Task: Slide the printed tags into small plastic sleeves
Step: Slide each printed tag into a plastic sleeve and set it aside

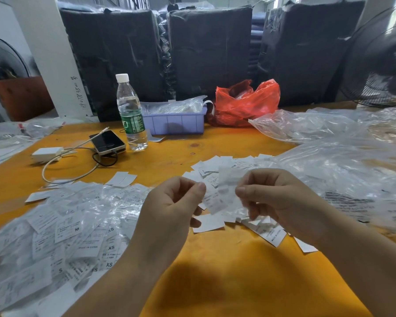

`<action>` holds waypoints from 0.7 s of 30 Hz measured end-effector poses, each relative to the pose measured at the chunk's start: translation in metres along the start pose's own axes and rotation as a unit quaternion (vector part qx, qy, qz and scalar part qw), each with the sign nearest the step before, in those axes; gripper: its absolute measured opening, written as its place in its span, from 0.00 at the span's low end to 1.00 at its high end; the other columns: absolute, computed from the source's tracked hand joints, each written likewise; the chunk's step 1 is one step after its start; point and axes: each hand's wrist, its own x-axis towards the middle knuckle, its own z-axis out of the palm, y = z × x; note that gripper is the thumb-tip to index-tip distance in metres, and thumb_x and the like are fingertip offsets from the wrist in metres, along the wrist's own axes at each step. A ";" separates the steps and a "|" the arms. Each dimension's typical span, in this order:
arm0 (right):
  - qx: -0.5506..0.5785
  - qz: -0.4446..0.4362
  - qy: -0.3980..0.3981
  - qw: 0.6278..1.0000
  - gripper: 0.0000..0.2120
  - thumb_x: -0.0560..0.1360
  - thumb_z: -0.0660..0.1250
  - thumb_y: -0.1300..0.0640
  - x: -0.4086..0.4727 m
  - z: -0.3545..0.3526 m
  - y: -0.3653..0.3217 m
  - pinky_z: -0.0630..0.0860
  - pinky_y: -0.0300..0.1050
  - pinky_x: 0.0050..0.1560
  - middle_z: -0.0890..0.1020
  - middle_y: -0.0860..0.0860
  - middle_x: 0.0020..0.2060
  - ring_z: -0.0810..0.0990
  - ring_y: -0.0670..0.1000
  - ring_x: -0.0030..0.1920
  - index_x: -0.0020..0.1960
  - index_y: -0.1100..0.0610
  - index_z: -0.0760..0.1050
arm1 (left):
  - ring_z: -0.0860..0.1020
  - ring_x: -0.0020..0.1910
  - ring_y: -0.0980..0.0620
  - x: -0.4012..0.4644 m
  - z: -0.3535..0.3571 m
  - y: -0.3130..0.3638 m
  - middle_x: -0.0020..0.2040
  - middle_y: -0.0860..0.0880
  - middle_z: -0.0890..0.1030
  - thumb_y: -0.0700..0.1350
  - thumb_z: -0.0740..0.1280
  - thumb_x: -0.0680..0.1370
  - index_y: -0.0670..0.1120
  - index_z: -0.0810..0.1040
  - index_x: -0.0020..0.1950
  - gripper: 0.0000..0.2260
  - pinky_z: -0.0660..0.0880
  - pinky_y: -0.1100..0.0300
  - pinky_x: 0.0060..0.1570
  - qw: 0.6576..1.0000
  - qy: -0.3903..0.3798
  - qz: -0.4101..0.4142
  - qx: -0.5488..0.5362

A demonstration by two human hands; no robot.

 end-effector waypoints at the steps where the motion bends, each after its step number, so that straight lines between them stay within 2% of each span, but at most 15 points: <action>1: 0.005 0.006 -0.008 1.000 0.10 0.64 0.73 0.55 0.000 -0.001 -0.001 0.74 0.40 0.32 0.76 0.55 0.30 0.74 0.50 0.30 0.38 0.62 0.77 | 0.80 0.32 0.54 0.000 -0.001 0.001 0.35 0.50 0.82 0.47 0.69 0.76 0.52 0.82 0.40 0.06 0.77 0.65 0.31 1.000 0.011 0.005 -0.003; 5: -0.018 0.038 -0.075 0.996 0.12 0.66 0.77 0.58 -0.001 0.001 0.000 0.75 0.41 0.34 0.76 0.56 0.31 0.75 0.51 0.31 0.40 0.64 0.77 | 0.83 0.35 0.53 0.000 -0.004 0.003 0.37 0.54 0.83 0.41 0.71 0.76 0.49 0.79 0.42 0.04 0.78 0.64 0.31 0.999 0.039 0.012 -0.027; 8: -0.019 0.052 -0.102 0.993 0.11 0.67 0.74 0.59 -0.002 0.004 0.001 0.76 0.41 0.35 0.76 0.56 0.31 0.75 0.51 0.32 0.42 0.66 0.77 | 0.84 0.40 0.54 0.000 -0.005 0.006 0.38 0.53 0.83 0.38 0.71 0.76 0.46 0.77 0.43 0.05 0.79 0.64 0.33 0.997 0.045 0.024 -0.054; 12: -0.016 0.062 -0.136 0.989 0.09 0.68 0.72 0.60 -0.004 0.006 0.000 0.77 0.44 0.39 0.78 0.55 0.32 0.77 0.51 0.33 0.41 0.66 0.76 | 0.83 0.42 0.57 0.001 -0.004 0.008 0.41 0.54 0.83 0.39 0.71 0.76 0.53 0.76 0.42 0.09 0.80 0.64 0.38 0.997 0.046 0.046 -0.043; 16: -0.023 0.069 -0.159 0.985 0.07 0.68 0.72 0.60 -0.005 0.009 0.000 0.76 0.45 0.40 0.79 0.55 0.32 0.76 0.51 0.33 0.40 0.65 0.77 | 0.83 0.45 0.56 0.000 -0.003 0.010 0.43 0.52 0.83 0.43 0.71 0.73 0.60 0.76 0.42 0.11 0.79 0.65 0.41 0.995 0.024 0.070 -0.062; 18: -0.025 0.074 -0.167 0.983 0.07 0.68 0.72 0.60 -0.006 0.009 0.000 0.76 0.45 0.40 0.79 0.55 0.32 0.76 0.51 0.34 0.41 0.65 0.78 | 0.83 0.47 0.53 -0.001 -0.003 0.011 0.43 0.49 0.83 0.47 0.71 0.70 0.61 0.76 0.47 0.10 0.79 0.64 0.42 0.994 -0.004 0.066 -0.092; 21: -0.019 0.079 -0.177 0.981 0.07 0.69 0.72 0.60 -0.006 0.009 0.001 0.76 0.45 0.41 0.80 0.54 0.32 0.76 0.51 0.34 0.41 0.64 0.78 | 0.84 0.47 0.50 -0.002 -0.002 0.011 0.43 0.46 0.83 0.45 0.71 0.68 0.56 0.74 0.56 0.18 0.80 0.61 0.46 0.986 -0.051 0.043 -0.152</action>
